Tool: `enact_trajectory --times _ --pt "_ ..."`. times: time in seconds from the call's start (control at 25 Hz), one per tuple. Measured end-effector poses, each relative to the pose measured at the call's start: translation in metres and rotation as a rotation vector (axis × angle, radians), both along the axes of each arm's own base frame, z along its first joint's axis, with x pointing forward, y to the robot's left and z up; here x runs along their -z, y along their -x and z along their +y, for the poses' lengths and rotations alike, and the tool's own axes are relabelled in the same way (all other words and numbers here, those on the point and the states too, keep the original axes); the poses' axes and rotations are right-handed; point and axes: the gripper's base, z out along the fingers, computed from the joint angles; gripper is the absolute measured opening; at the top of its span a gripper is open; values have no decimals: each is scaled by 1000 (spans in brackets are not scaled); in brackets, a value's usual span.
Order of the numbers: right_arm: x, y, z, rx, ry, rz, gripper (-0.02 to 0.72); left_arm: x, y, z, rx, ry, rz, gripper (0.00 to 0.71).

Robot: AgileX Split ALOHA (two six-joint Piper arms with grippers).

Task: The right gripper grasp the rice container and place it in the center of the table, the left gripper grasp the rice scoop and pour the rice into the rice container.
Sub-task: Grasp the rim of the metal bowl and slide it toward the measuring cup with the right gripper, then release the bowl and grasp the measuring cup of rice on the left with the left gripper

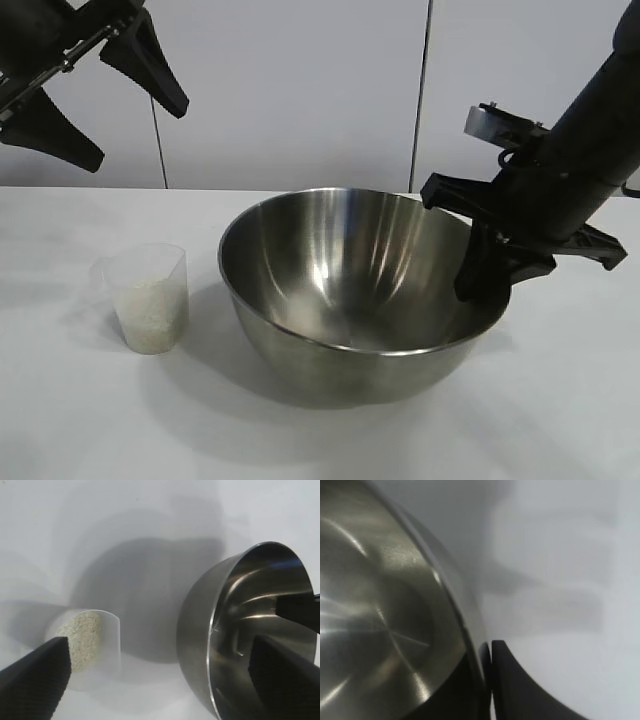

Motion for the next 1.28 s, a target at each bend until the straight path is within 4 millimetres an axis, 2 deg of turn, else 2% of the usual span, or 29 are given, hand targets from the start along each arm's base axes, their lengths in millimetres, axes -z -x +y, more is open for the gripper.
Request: enact_trajectory --times 0.36,0.44,0.52,0.68,0.76,0.88,1.08,1.2,1.28 --pt "0 0 0 -8 4 -8 15 0 0 0 0 0 0 694" --pt "0 0 0 -7 3 -8 53 0 0 0 0 0 0 694" --pt "0 -1 0 -1 -3 -8 155 0 0 0 0 0 0 694" --pt "0 -1 1 2 -8 -6 459 0 0 0 0 0 0 694" --pt "-5 0 1 0 -12 -15 543 0 0 0 0 0 0 694" --pt "-27 2 0 -25 -9 -64 585 0 0 0 0 0 0 694" --pt "-87 -9 -5 -77 89 -143 655 0 0 0 0 0 0 694" --pt "-118 -17 -18 -84 224 -145 664 0 0 0 0 0 0 694" --pt "-135 -22 -34 -58 297 -142 664 0 0 0 0 0 0 694"
